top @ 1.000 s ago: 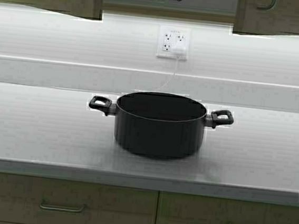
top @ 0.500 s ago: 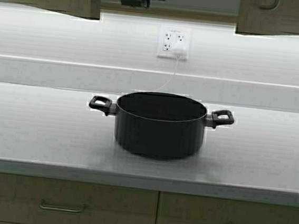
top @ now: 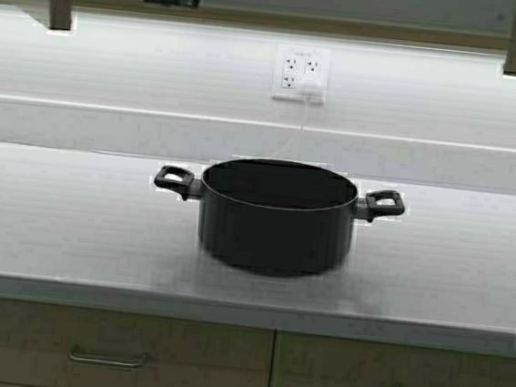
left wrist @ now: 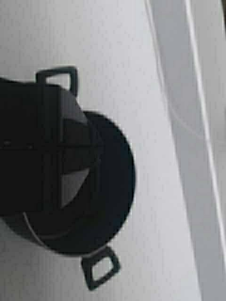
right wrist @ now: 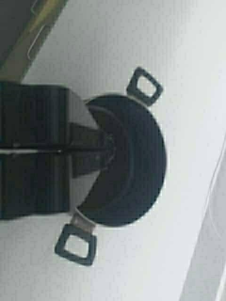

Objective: Open the cabinet, put the pot inside, then close it

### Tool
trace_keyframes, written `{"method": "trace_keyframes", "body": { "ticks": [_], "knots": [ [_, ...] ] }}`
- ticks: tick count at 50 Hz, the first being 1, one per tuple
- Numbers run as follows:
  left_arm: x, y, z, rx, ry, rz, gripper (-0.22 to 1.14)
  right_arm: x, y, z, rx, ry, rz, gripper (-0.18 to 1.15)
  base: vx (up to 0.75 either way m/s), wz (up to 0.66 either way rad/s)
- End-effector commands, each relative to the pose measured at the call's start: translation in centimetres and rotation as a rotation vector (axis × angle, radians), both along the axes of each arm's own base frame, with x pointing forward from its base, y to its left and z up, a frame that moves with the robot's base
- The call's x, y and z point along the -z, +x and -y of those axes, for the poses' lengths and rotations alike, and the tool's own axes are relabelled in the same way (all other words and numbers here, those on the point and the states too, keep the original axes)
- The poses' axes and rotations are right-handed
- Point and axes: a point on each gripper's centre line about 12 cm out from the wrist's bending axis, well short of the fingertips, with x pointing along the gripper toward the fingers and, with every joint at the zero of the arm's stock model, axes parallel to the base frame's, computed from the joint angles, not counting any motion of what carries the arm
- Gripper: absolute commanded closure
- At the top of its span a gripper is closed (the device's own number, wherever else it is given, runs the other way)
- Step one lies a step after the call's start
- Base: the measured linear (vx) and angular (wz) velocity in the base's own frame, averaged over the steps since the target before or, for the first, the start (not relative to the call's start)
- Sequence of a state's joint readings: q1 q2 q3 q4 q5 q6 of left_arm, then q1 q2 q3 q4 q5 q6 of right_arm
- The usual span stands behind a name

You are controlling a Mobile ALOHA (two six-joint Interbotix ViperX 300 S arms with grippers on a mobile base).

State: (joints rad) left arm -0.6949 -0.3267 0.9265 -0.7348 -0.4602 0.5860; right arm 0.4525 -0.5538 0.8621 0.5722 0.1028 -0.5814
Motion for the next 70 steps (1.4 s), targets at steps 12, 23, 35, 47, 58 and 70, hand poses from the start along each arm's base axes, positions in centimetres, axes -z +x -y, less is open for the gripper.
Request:
{"method": "trace_keyframes", "body": {
  "ticks": [12, 23, 35, 47, 58, 70],
  "knots": [
    [-0.4, -4.1, 1.5, 0.098, -0.143, -0.026, -0.13, 2.6, -2.3, 0.6, 0.064, 0.17, -0.182, -0.08, 0.0, 0.0],
    [3.0, -5.5, -0.4, 0.006, -0.304, -0.016, -0.1, 6.7, -4.2, 0.0, 0.239, 0.316, -0.117, -0.06, 0.0, 0.0],
    [8.5, -5.8, -2.5, -0.125, -0.567, -0.032, -0.11, 11.7, -4.6, 0.8, 0.426, 0.486, -0.143, -0.06, 0.0, 0.0],
    [15.0, -4.8, -2.1, -0.183, -0.722, -0.057, -0.11, 17.0, -3.7, -0.4, 0.451, 0.66, -0.21, -0.06, 0.0, 0.0],
    [19.6, -4.3, -4.0, -0.27, -0.904, -0.082, -0.11, 22.6, -3.8, 0.0, 0.491, 0.834, -0.214, -0.06, 0.02, 0.0],
    [22.1, -1.9, -4.4, -0.332, -1.01, -0.096, -0.1, 26.1, -3.9, 1.2, 0.524, 0.944, -0.222, -0.06, 0.04, 0.0]
  ]
}}
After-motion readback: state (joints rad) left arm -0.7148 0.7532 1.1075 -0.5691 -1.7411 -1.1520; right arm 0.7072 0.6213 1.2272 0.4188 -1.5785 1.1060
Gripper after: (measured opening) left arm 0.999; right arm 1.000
